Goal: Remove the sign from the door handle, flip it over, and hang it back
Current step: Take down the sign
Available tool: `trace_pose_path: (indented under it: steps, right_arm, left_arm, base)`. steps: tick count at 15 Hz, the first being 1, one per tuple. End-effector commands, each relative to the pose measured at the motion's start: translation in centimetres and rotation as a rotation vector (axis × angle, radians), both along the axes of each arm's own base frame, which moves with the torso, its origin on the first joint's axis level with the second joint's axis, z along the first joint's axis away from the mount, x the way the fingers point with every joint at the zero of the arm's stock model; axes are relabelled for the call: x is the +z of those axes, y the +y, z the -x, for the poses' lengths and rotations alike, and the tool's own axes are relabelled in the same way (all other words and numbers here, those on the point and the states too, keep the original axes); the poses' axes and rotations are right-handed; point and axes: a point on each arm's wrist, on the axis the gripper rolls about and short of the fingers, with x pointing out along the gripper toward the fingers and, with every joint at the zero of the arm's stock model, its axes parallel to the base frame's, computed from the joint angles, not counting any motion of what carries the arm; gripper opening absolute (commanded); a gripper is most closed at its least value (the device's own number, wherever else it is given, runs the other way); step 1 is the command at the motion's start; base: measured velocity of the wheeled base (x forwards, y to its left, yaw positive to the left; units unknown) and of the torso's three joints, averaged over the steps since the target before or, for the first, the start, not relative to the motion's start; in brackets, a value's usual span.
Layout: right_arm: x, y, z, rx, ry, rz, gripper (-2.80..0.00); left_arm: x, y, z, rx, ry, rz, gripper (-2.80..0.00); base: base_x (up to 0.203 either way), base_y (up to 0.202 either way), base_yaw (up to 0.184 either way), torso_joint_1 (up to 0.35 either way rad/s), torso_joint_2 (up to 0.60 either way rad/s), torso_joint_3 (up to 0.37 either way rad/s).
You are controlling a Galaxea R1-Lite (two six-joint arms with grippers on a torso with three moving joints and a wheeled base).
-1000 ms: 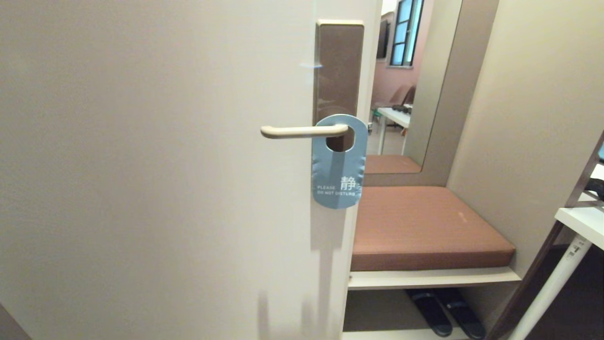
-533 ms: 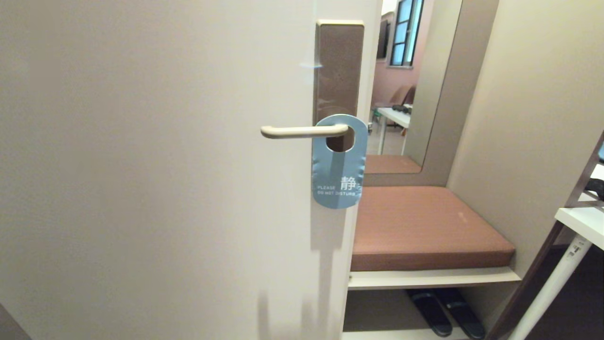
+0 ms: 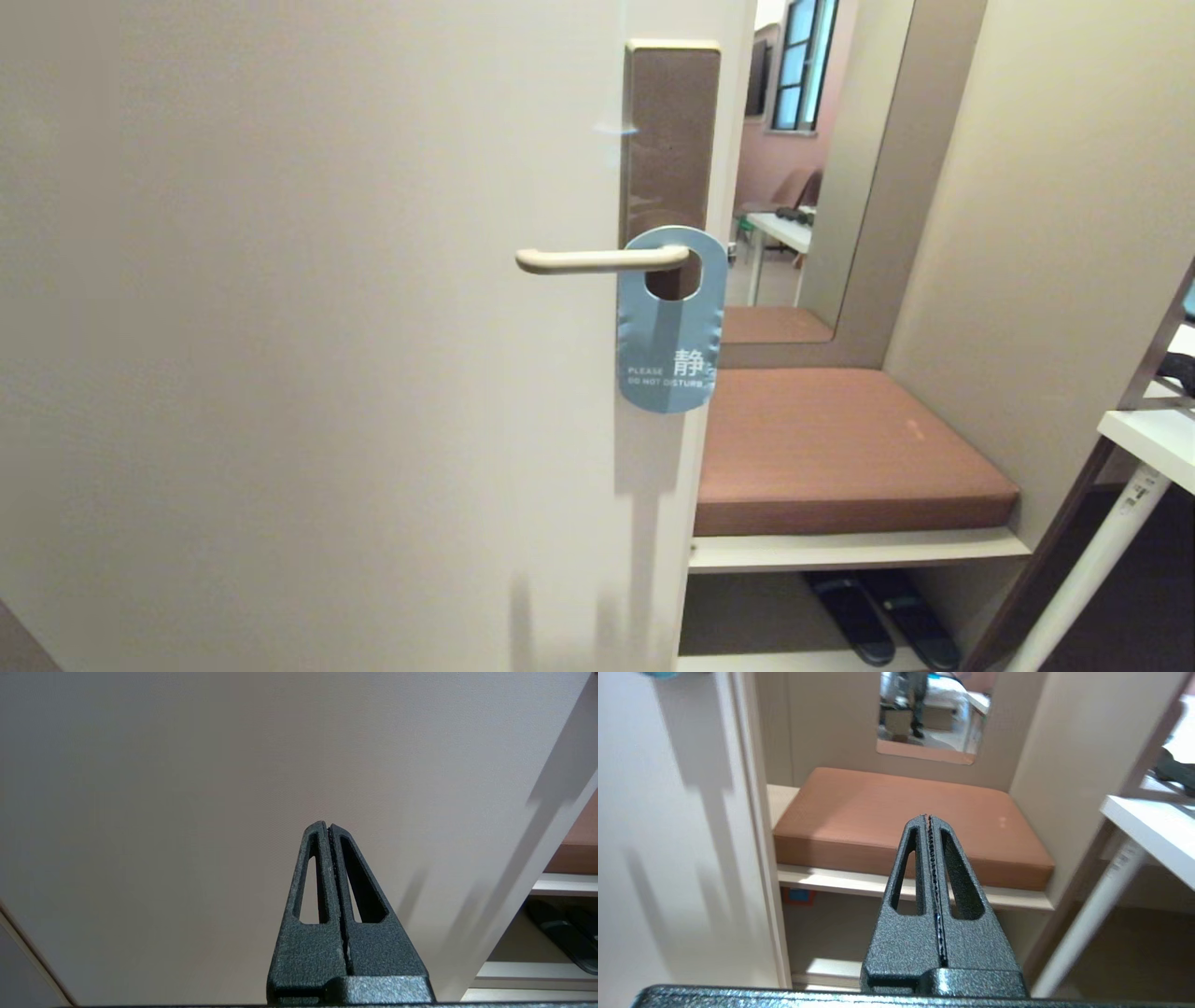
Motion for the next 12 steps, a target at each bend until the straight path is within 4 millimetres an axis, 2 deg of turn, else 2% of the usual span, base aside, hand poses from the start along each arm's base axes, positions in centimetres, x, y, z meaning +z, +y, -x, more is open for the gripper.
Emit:
trace_pose_path:
  steps: [1, 4, 7, 12]
  right_arm:
    - [2.4, 0.0, -0.6, -0.022, 0.046, 0.001, -2.80]
    - [6.0, -0.1, -2.6, -0.045, 0.112, -0.008, -2.80]
    - [8.8, 0.0, -6.0, -0.045, 0.131, -0.013, -2.80]
    - [11.7, 0.3, -12.2, 0.072, 0.138, -0.011, -2.80]
  left_arm:
    - [0.0, 0.0, 0.0, 0.000, 0.001, 0.001, -2.80]
    - [0.0, 0.0, 0.0, 0.000, 0.000, 0.001, -2.80]
    - [0.0, 0.0, 0.0, 0.000, 0.000, 0.001, -2.80]
    - [0.0, 0.0, 0.0, 0.000, -0.001, 0.001, -2.80]
  base:
    - [0.000, 0.000, 0.000, 0.000, 0.00, 0.000]
    - [0.000, 0.000, 0.000, 0.000, 0.00, 0.000]
    - [0.000, 0.000, 0.000, 0.000, 0.00, 0.000]
    - [0.000, 0.000, 0.000, 0.000, 0.00, 0.000]
